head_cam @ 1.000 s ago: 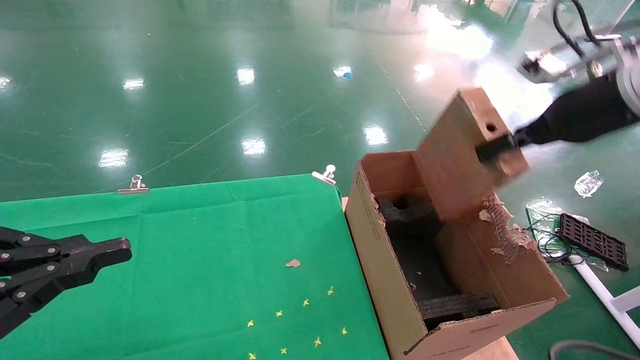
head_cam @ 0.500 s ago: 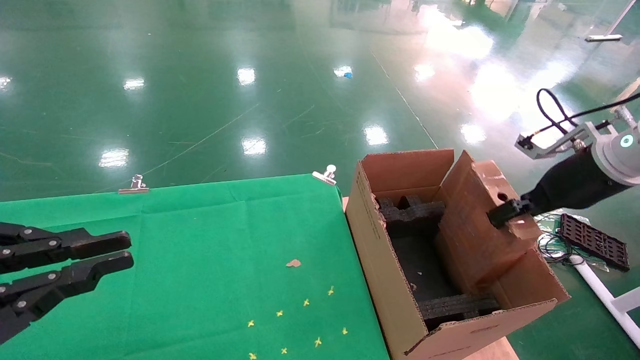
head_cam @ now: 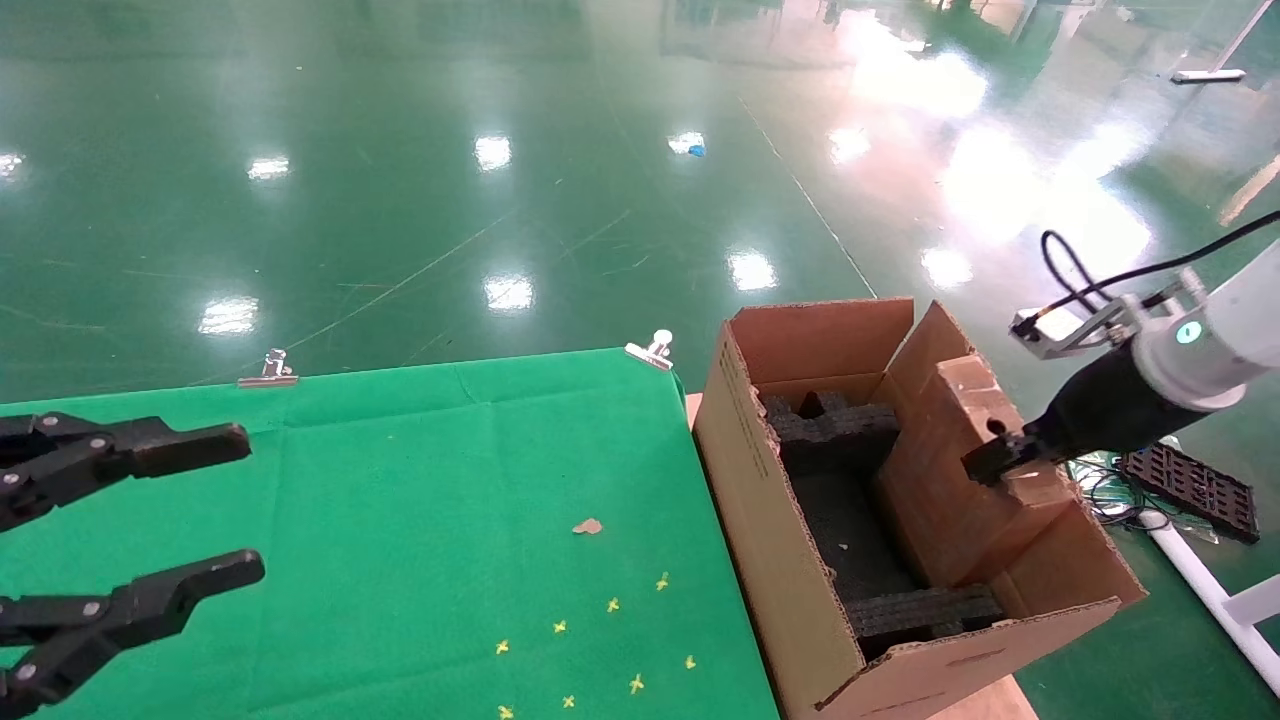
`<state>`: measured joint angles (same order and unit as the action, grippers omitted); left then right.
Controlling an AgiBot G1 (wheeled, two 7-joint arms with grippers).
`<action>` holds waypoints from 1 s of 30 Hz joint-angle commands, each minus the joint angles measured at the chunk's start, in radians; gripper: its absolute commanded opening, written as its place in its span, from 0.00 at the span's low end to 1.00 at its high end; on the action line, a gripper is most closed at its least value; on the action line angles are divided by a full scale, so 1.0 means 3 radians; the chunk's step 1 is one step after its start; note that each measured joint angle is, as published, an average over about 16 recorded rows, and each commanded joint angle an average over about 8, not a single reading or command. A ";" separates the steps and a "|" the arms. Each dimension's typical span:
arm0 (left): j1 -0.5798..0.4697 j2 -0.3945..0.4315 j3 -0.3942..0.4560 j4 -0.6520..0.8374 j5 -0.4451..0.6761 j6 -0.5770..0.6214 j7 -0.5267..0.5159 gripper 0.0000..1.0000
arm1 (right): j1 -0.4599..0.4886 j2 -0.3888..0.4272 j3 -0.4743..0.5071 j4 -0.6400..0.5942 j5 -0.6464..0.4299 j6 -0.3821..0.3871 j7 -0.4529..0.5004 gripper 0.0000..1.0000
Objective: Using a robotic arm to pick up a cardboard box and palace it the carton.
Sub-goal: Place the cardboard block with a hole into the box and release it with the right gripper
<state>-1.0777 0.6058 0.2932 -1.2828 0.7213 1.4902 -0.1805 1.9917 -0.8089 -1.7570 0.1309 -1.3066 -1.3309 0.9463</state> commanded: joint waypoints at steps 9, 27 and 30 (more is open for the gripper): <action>0.0000 -0.0001 0.0002 0.0000 -0.0001 -0.0001 0.0001 1.00 | -0.0458 -0.0196 0.0055 -0.0186 0.0095 0.0331 -0.0002 0.00; -0.0001 -0.0002 0.0006 0.0000 -0.0004 -0.0002 0.0003 1.00 | -0.0799 -0.0324 0.0113 -0.0322 0.0179 0.0665 -0.0191 1.00; -0.0001 -0.0003 0.0006 0.0000 -0.0004 -0.0003 0.0003 1.00 | -0.0781 -0.0332 0.0109 -0.0343 0.0173 0.0647 -0.0201 1.00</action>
<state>-1.0781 0.6051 0.2950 -1.2828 0.7201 1.4894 -0.1796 1.7556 -0.9089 -1.7248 0.0276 -1.2552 -1.1369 0.8896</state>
